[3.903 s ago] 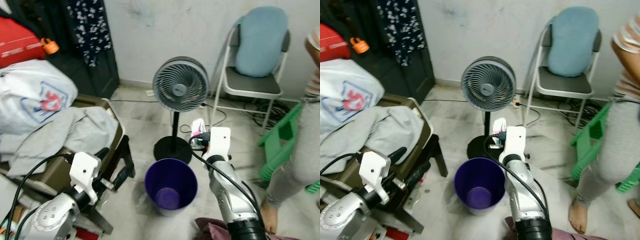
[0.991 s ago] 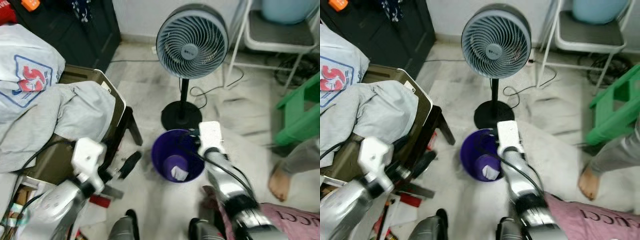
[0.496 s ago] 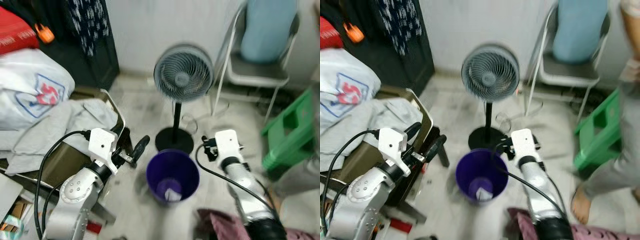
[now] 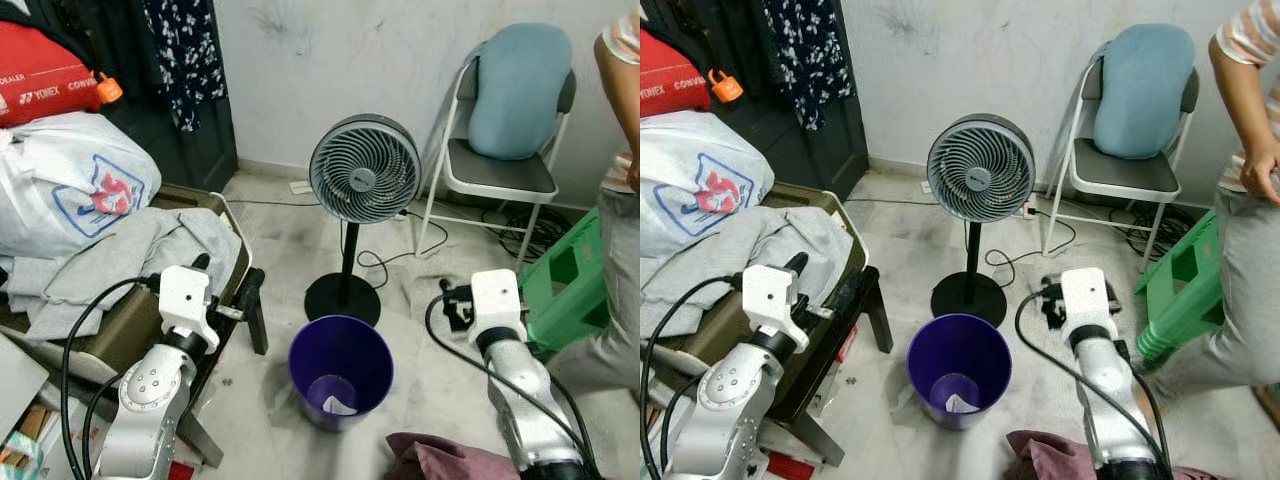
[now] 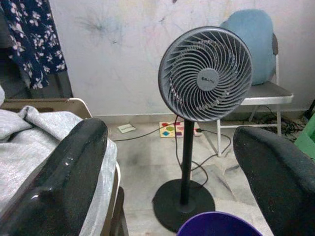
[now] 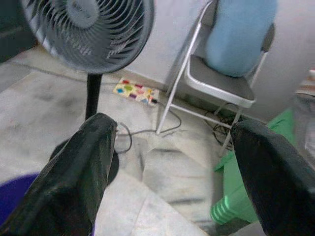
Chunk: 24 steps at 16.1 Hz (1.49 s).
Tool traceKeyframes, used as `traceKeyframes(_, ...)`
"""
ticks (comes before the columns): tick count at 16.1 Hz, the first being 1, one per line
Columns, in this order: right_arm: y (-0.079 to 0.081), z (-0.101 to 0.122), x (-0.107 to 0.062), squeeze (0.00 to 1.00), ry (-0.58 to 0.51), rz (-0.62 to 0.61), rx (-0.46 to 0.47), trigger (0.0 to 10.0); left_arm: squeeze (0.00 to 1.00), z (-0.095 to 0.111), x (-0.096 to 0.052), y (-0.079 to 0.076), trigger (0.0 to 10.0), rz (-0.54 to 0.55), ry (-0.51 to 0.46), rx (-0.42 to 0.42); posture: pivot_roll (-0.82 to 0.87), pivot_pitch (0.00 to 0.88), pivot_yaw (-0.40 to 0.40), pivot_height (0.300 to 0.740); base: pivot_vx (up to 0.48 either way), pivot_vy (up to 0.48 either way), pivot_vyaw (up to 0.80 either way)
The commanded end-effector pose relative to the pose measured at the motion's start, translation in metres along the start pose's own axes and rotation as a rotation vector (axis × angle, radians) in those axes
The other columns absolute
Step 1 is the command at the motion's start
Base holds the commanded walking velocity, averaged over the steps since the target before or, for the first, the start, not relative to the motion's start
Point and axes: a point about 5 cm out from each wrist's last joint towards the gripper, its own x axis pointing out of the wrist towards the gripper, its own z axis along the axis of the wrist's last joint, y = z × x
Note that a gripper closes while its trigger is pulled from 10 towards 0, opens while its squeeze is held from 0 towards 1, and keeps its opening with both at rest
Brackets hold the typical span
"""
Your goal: Clean up the room
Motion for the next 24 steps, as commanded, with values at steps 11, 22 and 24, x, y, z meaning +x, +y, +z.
traceKeyframes(11, 0.011, 0.048, -0.039, 0.0, -0.233, 0.108, 0.057, 10.0, 0.0, 0.01, -0.037, -0.003, 10.0, -0.041, -0.035, 0.038, -0.09, 0.0, -0.002, 0.74, 0.0, 0.0, 0.0)
traceKeyframes(22, 0.014, 0.03, -0.062, 0.0, -0.14, 0.004, 0.05, 10.0, 0.0, 0.013, -0.04, -0.019, 10.0, 0.034, -0.026, -0.05, -0.13, 0.0, -0.002, 0.74, 0.0, 0.0, 0.07)
traceKeyframes(24, 0.016, 0.03, -0.06, 0.0, -0.139, 0.014, 0.061, 10.0, 0.0, 0.013, -0.04, -0.018, 10.0, 0.035, -0.022, -0.052, -0.13, 0.0, -0.007, 0.74, 0.0, 0.0, 0.8)
